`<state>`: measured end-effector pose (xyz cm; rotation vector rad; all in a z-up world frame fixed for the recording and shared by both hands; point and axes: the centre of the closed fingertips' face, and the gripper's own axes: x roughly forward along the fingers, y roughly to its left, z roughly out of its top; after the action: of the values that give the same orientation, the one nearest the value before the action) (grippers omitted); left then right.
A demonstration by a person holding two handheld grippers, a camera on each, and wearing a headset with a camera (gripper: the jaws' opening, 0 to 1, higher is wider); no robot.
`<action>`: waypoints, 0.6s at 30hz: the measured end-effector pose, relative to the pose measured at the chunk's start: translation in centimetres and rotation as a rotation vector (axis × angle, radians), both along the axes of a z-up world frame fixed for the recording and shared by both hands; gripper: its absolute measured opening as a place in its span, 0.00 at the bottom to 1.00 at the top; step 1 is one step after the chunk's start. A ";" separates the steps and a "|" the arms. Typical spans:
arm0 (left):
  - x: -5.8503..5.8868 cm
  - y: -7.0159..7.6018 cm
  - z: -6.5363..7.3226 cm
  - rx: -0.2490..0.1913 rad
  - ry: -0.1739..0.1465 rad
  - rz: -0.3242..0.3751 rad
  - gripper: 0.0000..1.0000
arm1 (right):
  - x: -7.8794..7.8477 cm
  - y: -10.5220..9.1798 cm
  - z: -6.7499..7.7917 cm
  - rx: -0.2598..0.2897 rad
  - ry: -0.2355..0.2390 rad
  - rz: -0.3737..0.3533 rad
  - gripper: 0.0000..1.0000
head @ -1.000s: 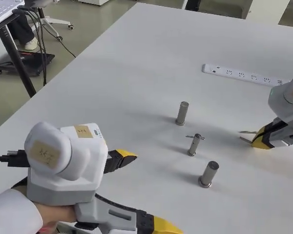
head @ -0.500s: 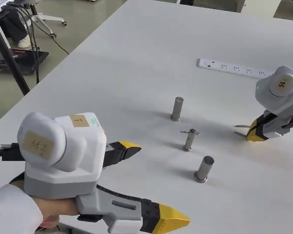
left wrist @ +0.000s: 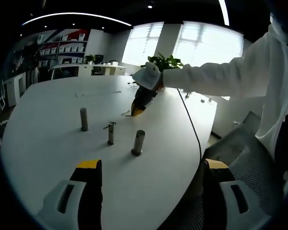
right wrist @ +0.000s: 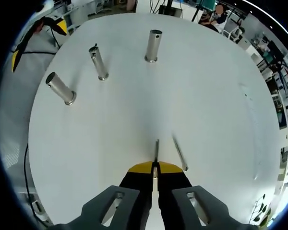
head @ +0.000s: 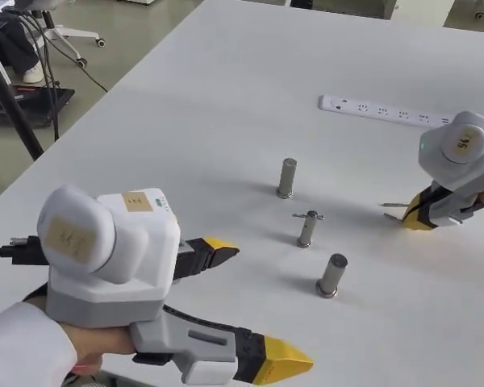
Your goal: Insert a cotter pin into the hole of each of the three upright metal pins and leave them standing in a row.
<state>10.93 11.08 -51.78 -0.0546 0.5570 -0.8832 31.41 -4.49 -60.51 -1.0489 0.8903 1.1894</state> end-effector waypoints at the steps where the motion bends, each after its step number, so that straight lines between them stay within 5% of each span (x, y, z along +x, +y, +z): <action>1: 0.1 0.0 0.1 0.001 -0.003 0.000 0.85 | 0.0 -0.1 0.3 0.005 -0.003 0.002 0.00; 5: 0.2 -0.2 0.3 -0.003 0.001 -0.003 0.84 | -0.3 -0.1 1.7 0.053 -0.040 -0.008 0.00; 7: 0.4 -0.3 0.3 -0.014 0.029 0.006 0.84 | -0.6 0.0 2.5 0.083 -0.056 -0.019 0.00; 12: 1.1 -0.7 0.7 -0.032 0.018 0.010 0.79 | -1.7 1.0 5.2 0.212 -0.117 -0.037 0.00; 18: 2.6 -1.7 1.8 -0.101 0.034 0.035 0.70 | -3.9 2.4 8.4 0.330 -0.187 -0.031 0.00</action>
<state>13.51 9.34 -49.99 -0.1702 0.5413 -0.8773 27.52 -2.09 -52.10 -0.8575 0.5403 1.1446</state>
